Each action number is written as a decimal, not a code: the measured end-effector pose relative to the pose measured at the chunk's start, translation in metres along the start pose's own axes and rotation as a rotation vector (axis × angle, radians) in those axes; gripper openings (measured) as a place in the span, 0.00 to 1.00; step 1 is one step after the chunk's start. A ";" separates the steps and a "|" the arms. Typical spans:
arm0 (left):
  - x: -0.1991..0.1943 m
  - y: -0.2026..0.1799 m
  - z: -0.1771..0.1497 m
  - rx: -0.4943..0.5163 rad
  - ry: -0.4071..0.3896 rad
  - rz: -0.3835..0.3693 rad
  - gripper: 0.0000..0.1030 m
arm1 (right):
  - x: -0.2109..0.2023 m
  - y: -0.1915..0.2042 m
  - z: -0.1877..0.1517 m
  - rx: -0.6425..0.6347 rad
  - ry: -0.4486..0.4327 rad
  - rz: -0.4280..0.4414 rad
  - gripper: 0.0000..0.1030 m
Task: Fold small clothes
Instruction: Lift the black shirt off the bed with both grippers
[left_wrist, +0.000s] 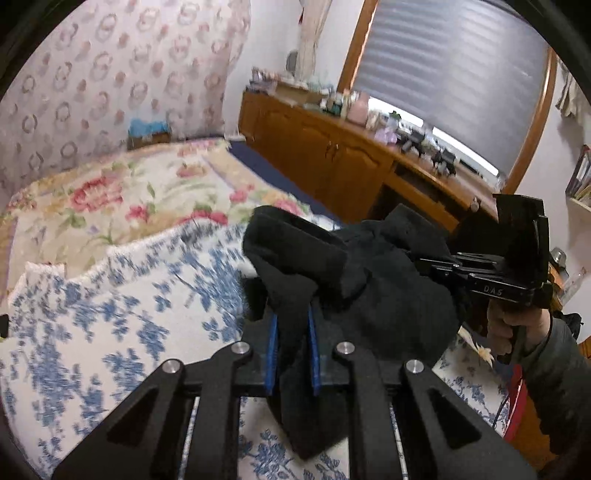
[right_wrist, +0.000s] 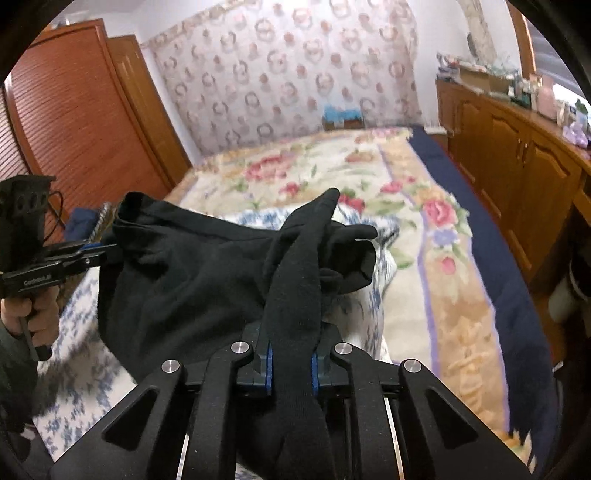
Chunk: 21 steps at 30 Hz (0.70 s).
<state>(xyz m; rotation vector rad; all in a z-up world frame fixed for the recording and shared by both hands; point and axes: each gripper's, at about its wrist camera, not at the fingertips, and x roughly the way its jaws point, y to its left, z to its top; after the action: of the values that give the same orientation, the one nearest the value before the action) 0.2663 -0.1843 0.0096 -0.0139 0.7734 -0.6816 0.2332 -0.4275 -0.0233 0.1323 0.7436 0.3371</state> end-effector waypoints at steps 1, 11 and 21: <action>-0.010 0.002 0.001 -0.005 -0.022 0.002 0.11 | -0.002 0.005 0.003 -0.008 -0.007 0.004 0.10; -0.086 0.031 0.001 -0.038 -0.153 0.076 0.11 | -0.005 0.072 0.050 -0.155 -0.065 0.038 0.10; -0.153 0.071 -0.015 -0.085 -0.217 0.150 0.11 | 0.010 0.151 0.086 -0.288 -0.074 0.091 0.10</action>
<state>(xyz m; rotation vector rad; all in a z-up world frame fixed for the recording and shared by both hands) 0.2178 -0.0374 0.0787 -0.1047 0.5873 -0.4951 0.2606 -0.2822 0.0691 -0.0930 0.6101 0.5192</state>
